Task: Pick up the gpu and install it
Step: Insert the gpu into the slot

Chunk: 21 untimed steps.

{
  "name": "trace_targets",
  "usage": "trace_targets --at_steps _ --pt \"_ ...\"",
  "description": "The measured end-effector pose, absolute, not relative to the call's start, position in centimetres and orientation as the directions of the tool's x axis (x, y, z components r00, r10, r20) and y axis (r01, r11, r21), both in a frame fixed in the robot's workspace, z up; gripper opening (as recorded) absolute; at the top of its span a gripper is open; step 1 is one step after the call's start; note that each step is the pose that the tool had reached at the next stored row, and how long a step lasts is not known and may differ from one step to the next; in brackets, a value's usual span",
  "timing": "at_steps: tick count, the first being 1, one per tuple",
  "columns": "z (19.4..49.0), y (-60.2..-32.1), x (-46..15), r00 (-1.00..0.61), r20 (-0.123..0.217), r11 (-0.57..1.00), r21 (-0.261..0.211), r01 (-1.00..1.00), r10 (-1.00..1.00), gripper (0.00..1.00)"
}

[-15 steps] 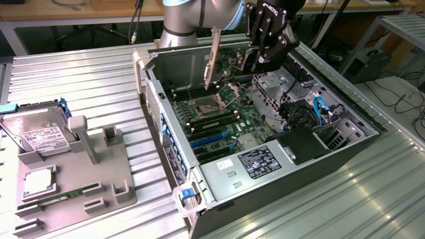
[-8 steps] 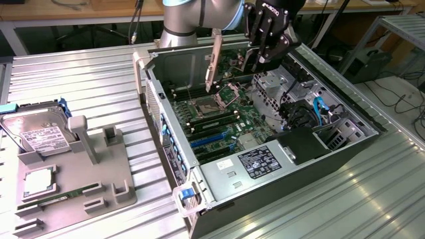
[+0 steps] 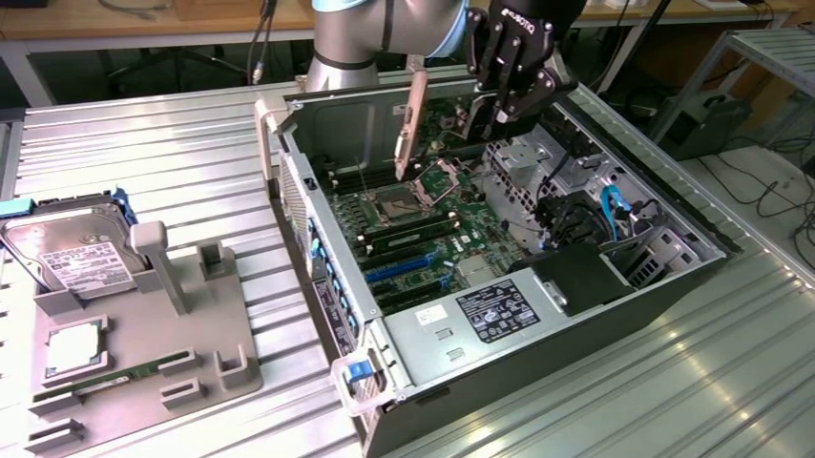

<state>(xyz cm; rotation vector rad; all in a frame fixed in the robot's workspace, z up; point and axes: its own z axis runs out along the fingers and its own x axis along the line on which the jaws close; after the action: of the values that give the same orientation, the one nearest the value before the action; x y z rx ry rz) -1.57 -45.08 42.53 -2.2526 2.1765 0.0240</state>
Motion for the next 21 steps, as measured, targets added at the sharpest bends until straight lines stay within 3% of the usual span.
trace_targets --at_steps 21 --pt "41.59 -45.08 -1.57 0.036 -0.017 -0.036 0.004 -0.999 -0.999 0.28"
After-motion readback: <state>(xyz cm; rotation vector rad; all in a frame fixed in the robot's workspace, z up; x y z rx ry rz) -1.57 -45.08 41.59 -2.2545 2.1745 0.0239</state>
